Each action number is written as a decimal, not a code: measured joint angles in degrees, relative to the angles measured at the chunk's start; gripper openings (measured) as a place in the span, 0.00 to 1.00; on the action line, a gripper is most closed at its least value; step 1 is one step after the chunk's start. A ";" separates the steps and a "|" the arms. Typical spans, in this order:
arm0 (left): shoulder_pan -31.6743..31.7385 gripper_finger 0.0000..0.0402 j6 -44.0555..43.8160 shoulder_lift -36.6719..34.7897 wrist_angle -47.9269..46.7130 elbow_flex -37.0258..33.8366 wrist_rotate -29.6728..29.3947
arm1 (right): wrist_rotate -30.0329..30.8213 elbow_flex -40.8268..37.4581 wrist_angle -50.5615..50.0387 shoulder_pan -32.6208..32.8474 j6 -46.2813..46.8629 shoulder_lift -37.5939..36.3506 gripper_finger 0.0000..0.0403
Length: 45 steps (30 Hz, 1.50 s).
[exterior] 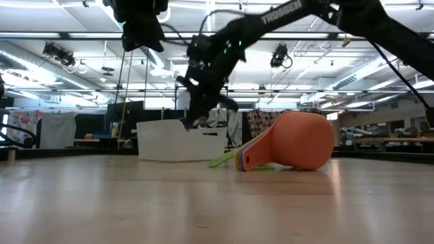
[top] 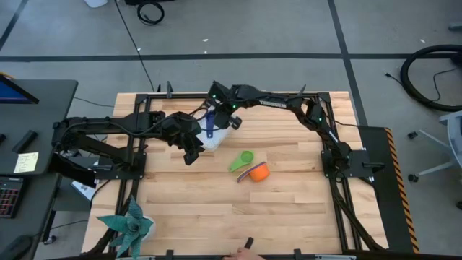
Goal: Nest measuring cups in basket
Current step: Remove the dark blue measuring cup from the white bin
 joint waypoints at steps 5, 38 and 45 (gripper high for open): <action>-0.01 0.35 0.15 0.00 0.03 0.00 0.00 | 1.35 2.68 -9.79 0.03 4.16 -6.54 0.04; 0.01 0.35 1.00 -0.07 6.19 -0.02 -1.31 | -1.97 -59.28 -11.93 -3.84 58.64 -53.45 0.04; 0.01 0.35 -0.45 -0.07 8.91 0.00 -1.29 | 1.31 -74.09 3.51 -3.79 59.32 -53.43 0.04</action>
